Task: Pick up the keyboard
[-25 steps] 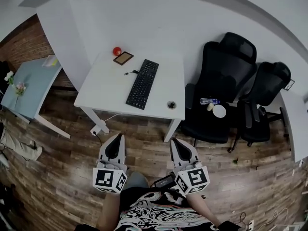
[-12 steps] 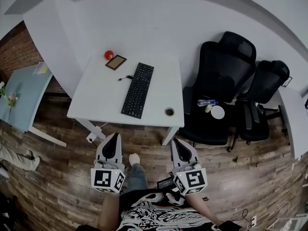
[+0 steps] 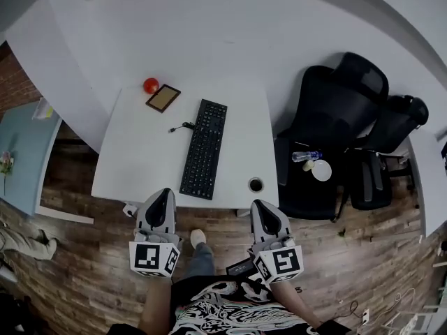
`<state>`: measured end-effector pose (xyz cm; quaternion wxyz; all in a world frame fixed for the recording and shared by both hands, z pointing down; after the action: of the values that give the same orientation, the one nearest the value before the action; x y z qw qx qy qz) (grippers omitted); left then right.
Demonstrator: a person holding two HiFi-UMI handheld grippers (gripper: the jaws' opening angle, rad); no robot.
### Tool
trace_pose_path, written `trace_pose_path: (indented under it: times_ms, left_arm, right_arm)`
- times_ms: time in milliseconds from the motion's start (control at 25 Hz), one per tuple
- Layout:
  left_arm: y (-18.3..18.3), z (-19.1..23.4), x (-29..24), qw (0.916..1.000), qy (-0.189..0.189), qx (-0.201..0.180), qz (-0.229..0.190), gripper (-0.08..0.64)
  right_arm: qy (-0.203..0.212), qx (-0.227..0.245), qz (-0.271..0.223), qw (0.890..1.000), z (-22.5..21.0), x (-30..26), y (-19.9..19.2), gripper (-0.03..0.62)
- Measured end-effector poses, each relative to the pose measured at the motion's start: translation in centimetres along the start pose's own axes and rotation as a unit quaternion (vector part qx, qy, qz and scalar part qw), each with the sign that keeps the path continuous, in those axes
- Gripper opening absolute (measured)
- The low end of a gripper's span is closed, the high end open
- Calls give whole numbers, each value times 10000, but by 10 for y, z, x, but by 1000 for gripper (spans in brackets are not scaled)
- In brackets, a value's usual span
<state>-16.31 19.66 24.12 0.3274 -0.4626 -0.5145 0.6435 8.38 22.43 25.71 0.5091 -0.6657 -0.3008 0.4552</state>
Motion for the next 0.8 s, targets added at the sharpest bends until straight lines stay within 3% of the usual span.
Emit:
trace_pose_path:
  times_ms: [320,800]
  left_arm:
    - [19,55,-59,9997,-16,-244,27,18]
    - [14,85,-124,9977,-486,-215,431,19]
  right_arm:
    - [-292,52,-10,9996,-8,-70,25,29]
    - [-401,-543,266,9974,-18,-137,21,29]
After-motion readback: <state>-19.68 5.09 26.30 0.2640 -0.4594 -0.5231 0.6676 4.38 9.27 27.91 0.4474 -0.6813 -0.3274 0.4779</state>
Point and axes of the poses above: the fingertips, and each gripper's own axes: x backward along the fingers, z to its left, y out of its top, the point moved 6 cm from there along x, backward along the fingers, and after that the axes turned 12 degrees about z, right-handed, at the moved point
